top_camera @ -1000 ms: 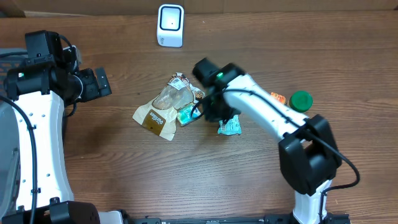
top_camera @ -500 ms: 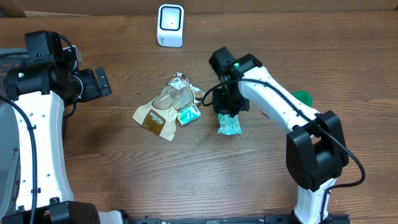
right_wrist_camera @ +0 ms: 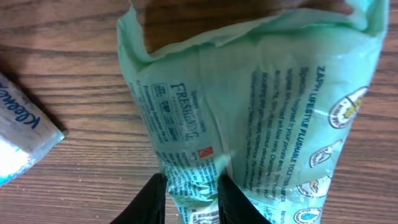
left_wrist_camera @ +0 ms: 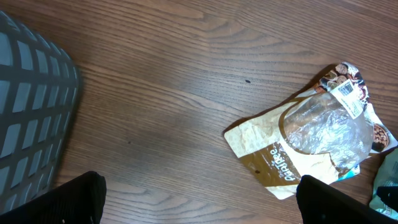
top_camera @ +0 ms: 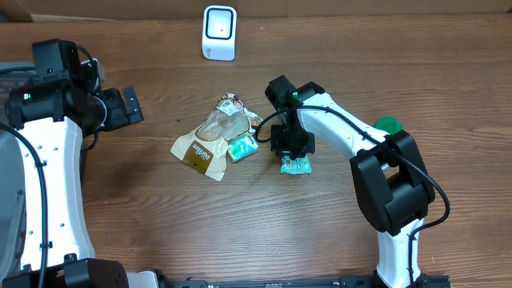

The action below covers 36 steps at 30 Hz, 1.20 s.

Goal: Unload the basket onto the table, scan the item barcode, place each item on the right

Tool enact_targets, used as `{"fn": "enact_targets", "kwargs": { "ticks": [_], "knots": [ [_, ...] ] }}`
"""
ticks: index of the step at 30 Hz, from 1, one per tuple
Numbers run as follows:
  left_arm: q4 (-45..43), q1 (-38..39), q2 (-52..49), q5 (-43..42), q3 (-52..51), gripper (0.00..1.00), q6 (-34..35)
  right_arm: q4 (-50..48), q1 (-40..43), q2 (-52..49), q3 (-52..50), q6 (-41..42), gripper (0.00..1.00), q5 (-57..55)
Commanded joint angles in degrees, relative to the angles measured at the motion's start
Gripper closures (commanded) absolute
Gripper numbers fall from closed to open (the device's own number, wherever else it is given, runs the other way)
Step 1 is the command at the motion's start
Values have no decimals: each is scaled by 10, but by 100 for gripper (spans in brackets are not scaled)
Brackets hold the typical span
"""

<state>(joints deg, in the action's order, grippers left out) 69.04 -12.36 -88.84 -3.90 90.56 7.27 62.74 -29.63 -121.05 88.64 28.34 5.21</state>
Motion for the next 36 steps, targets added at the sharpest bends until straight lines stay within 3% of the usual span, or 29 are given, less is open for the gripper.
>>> {"fn": "enact_targets", "kwargs": {
  "ticks": [1, 4, 12, 19, 36],
  "knots": [
    [-1, 4, 3, -2, 3, 1, -7, 1, 2, -22, -8, -4, 75, -6],
    [-1, 4, 3, -2, 3, 0, -7, 24, 11, -17, 28, -30, 87, -6],
    [-1, 4, 3, -2, 3, 0, -7, 118, 19, 12, 124, -32, 87, -6],
    [-1, 4, 3, -2, 3, 1, -7, 148, 8, 12, 96, -11, 92, -6],
    [-1, 4, 3, -2, 3, 0, -7, 80, -11, 11, 27, 2, 93, -6]
  ]
}}
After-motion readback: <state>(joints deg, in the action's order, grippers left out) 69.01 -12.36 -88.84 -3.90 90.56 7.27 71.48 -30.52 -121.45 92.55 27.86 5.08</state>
